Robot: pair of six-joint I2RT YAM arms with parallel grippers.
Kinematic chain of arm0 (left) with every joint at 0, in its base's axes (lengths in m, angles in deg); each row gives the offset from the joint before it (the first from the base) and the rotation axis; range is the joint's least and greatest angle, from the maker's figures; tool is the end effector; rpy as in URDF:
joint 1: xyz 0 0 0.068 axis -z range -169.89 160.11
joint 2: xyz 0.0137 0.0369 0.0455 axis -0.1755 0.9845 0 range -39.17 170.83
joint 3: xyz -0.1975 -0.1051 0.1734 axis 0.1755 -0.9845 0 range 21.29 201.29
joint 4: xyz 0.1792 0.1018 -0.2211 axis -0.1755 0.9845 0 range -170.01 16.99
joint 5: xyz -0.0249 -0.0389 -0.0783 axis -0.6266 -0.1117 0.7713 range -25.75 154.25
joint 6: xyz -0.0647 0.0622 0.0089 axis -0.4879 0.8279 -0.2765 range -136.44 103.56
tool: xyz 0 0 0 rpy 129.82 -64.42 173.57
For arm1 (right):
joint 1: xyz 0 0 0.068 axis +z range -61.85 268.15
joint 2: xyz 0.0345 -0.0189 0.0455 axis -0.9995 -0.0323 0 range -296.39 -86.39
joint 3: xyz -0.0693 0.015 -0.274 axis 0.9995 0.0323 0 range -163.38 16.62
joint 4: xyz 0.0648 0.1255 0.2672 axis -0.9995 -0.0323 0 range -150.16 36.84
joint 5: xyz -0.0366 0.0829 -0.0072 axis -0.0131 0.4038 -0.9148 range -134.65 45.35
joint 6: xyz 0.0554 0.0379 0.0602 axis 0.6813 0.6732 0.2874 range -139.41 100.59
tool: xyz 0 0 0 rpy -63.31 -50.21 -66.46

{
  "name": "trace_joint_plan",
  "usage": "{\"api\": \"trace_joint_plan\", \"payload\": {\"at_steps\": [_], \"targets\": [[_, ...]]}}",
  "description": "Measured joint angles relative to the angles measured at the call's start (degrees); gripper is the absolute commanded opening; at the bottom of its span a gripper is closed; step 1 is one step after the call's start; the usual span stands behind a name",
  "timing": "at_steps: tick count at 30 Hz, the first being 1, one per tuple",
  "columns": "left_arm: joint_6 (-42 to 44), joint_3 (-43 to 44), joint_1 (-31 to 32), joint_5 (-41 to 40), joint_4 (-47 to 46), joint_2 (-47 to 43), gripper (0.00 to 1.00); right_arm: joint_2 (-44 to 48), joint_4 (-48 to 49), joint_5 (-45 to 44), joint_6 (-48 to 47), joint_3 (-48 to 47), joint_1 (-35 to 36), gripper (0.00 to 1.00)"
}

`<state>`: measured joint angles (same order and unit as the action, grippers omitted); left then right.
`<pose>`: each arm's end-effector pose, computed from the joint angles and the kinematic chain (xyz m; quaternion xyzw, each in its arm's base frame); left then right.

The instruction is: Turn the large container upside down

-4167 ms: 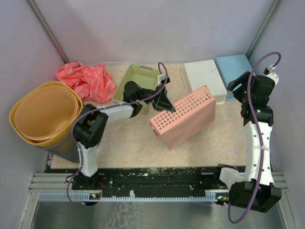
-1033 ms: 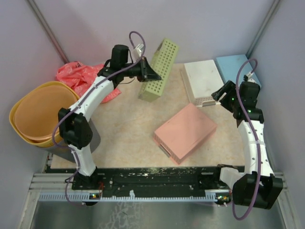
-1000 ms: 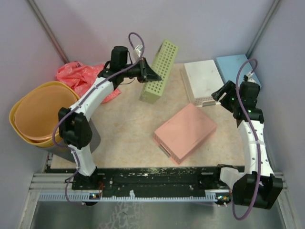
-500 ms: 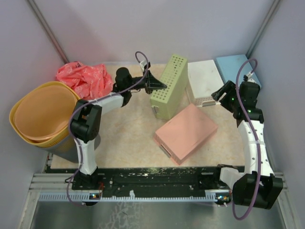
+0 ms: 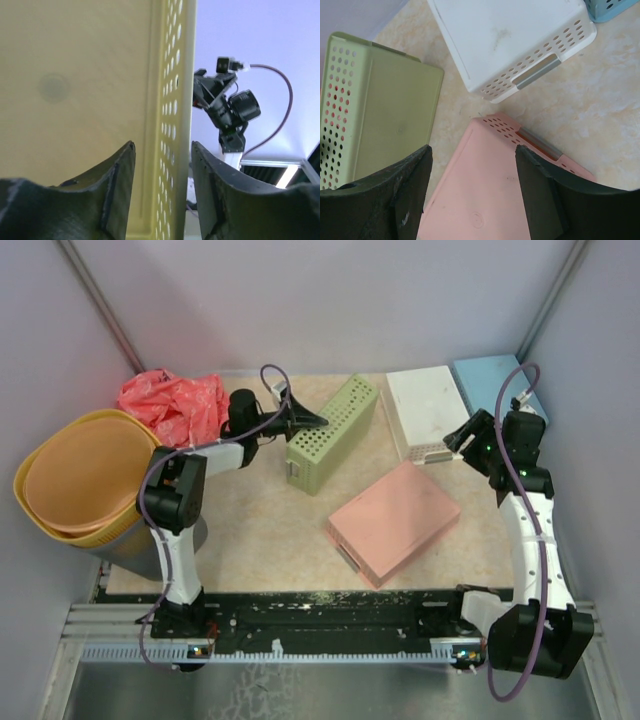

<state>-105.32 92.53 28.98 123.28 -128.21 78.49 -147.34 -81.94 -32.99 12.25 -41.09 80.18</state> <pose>0.4554 -0.2288 0.1929 -0.0577 0.6990 -0.7069 0.0913 0.3066 -0.0265 0.3161 0.2487 0.8353 0.1859 0.4537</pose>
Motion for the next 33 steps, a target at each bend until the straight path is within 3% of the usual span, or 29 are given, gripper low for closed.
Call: {"api": "trace_joint_plan", "payload": {"at_steps": [6, 16, 26, 33], "targets": [[17.73, 3.58, -2.95, -4.68, 22.43, -4.79, 0.56, 0.0, 0.02, 0.11, 0.04, 0.0, 0.07, 0.68], [32.92, 8.92, -4.37, -9.31, 39.01, -5.81, 0.54, 0.0, 0.68, 0.59, 0.33, 0.09, 1.4, 0.68], [43.87, 15.08, -5.84, -17.0, 51.89, -6.73, 0.54, -8.13, 12.74, -0.96, 4.57, 0.72, 25.38, 0.68], [51.87, 20.48, -7.98, -25.38, 60.76, -6.78, 0.55, -21.94, 18.18, -0.85, 6.95, -2.27, 32.48, 0.67]]}}
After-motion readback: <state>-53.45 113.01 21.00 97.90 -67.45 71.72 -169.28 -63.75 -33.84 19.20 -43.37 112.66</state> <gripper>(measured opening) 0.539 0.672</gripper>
